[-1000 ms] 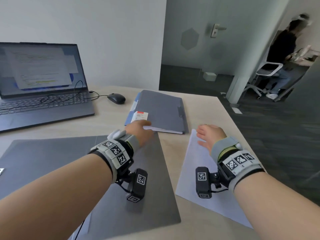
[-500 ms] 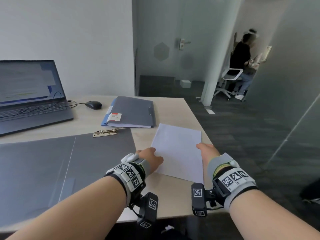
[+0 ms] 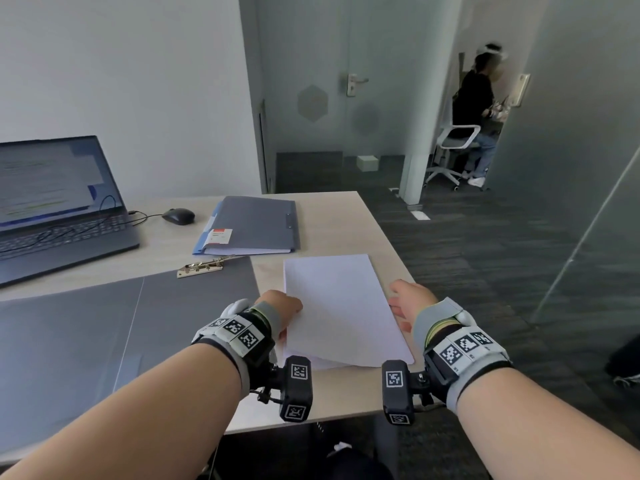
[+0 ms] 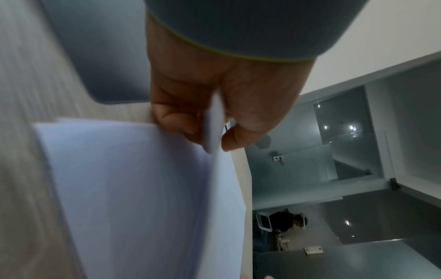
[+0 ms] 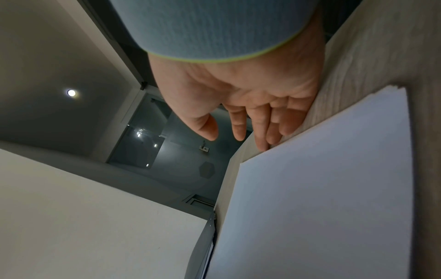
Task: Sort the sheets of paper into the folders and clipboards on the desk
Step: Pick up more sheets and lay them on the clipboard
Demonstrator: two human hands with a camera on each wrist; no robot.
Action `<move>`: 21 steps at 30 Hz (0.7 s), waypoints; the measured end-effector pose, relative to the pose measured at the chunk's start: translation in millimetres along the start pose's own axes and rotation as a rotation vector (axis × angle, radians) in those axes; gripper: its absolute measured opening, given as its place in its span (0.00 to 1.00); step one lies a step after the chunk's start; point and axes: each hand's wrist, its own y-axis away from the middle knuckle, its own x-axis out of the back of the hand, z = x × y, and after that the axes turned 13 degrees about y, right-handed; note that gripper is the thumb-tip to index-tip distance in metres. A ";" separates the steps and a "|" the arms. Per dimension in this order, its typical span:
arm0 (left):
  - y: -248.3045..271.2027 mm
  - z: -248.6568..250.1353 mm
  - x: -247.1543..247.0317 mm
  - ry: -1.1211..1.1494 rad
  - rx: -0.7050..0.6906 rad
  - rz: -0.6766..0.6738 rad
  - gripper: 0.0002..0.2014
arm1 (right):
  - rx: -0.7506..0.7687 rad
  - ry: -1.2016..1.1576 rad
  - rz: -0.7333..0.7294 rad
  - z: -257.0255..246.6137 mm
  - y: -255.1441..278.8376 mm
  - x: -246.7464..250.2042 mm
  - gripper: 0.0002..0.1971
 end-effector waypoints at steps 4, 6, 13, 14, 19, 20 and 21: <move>7.4 -1.2 0.0 0.157 -0.011 0.024 0.14 | 0.014 0.058 -0.016 3.2 0.4 1.1 0.17; 4.7 -2.2 1.2 0.200 -0.041 0.028 0.15 | 0.023 0.088 -0.022 3.9 0.3 1.4 0.13; 3.8 -12.3 5.3 0.446 -0.048 -0.034 0.11 | 0.073 0.118 -0.027 9.1 -4.5 -1.9 0.23; 4.0 -14.9 6.8 0.463 -0.080 -0.033 0.12 | 0.086 0.127 -0.022 9.1 -2.6 -1.8 0.21; 12.0 -21.8 20.2 0.594 -0.194 -0.030 0.13 | 0.204 -0.006 -0.001 10.0 -3.2 -3.7 0.27; 13.3 -20.8 23.2 0.629 -0.215 -0.029 0.13 | 0.228 -0.053 -0.024 9.3 -1.9 -5.0 0.29; 14.7 -19.0 26.9 0.663 -0.239 -0.030 0.13 | 0.244 -0.098 -0.060 6.9 1.8 -6.3 0.28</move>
